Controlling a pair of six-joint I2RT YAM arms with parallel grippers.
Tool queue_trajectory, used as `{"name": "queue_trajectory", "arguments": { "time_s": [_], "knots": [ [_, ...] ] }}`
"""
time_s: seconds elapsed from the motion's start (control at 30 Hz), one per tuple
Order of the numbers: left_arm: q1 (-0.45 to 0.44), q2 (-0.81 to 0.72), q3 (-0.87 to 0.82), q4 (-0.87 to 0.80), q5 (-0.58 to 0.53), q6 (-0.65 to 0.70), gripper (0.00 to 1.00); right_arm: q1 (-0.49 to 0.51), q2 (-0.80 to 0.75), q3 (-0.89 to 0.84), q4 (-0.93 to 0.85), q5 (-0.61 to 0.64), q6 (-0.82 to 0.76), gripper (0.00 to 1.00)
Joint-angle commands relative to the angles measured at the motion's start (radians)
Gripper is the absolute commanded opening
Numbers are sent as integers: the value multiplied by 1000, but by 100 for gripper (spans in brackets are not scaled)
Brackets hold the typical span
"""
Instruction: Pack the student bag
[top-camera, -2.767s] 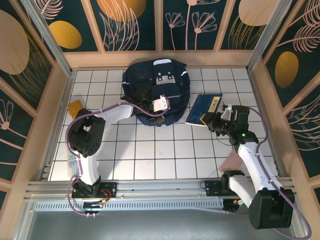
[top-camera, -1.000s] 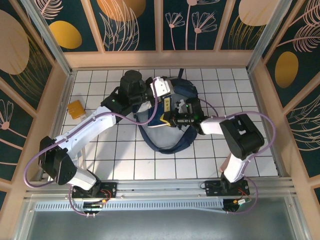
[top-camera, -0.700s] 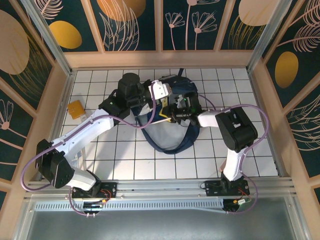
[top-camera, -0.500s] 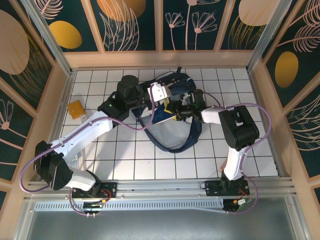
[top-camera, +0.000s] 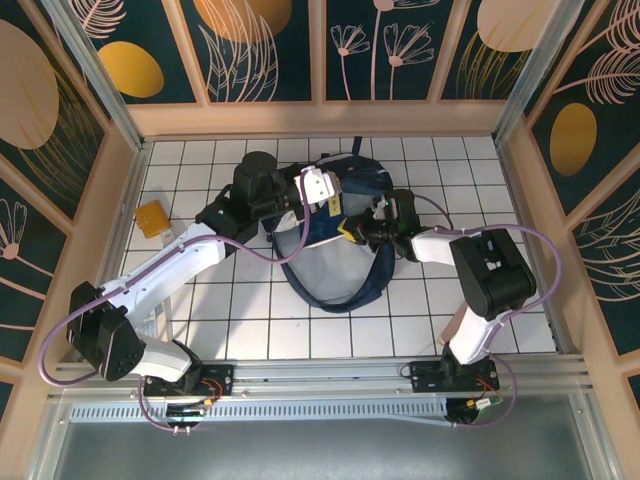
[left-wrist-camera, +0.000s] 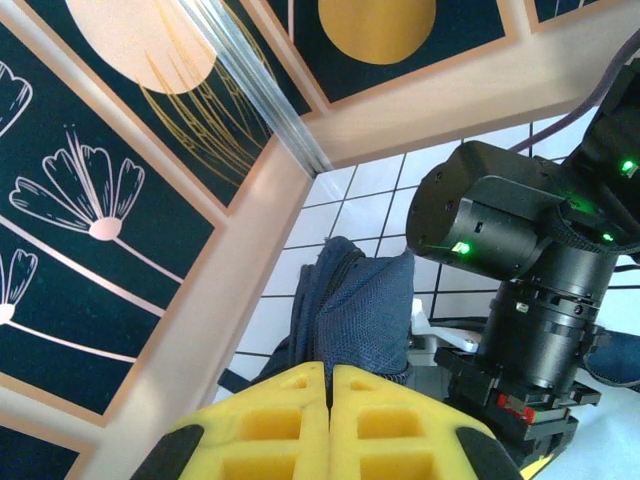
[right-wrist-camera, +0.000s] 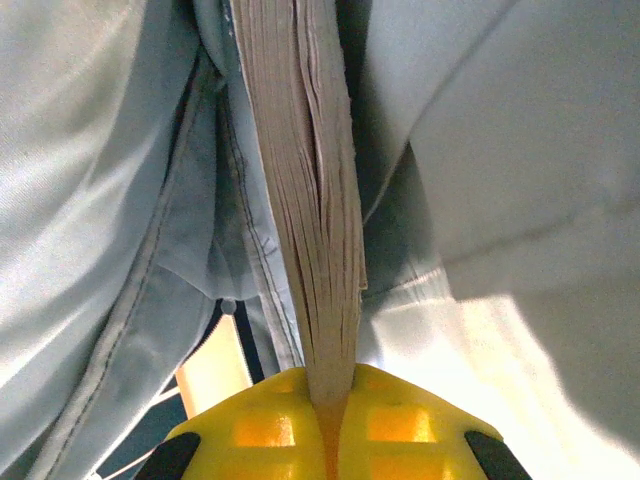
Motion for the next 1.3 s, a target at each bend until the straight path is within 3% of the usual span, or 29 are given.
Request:
{"name": "queue_trajectory", "arguments": {
  "time_s": [0.0, 0.1, 0.3, 0.43, 0.53, 0.8, 0.87, 0.93, 0.97, 1.03, 1.17, 1.27],
  "knots": [
    [-4, -43, 6, 91, 43, 26, 0, -6, 45, 59, 74, 36, 25, 0],
    [-4, -53, 1, 80, 46, 38, 0, -5, 111, 95, 129, 4, 59, 1],
    [-4, -66, -13, 62, 35, 54, 0, -28, 179, 140, 123, -11, 63, 13],
    [-2, -69, -37, 53, -16, 71, 0, -41, 112, 150, -35, 44, -29, 31],
    [-1, -58, -62, 59, -35, 81, 0, -47, 39, 139, -138, 94, -95, 36],
    [-2, 9, -136, 174, -64, -16, 0, -89, -209, 34, -340, 229, -257, 37],
    [-1, 20, -139, 167, -51, -53, 16, -89, -277, 23, -421, 256, -317, 37],
    [-2, 24, -146, 141, -24, -113, 25, -90, -345, 13, -521, 283, -382, 38],
    [-3, 22, -151, 141, -26, -159, 35, -92, -376, 7, -564, 296, -405, 38],
    [-2, 13, -151, 115, -20, -255, 67, -101, -446, -21, -646, 323, -445, 40],
    [0, -65, -179, 88, -48, -523, 74, -164, -562, -87, -724, 312, -475, 44],
    [3, -165, -239, 51, -163, -750, 93, -210, -589, -71, -822, 321, -506, 45]
  ]
}}
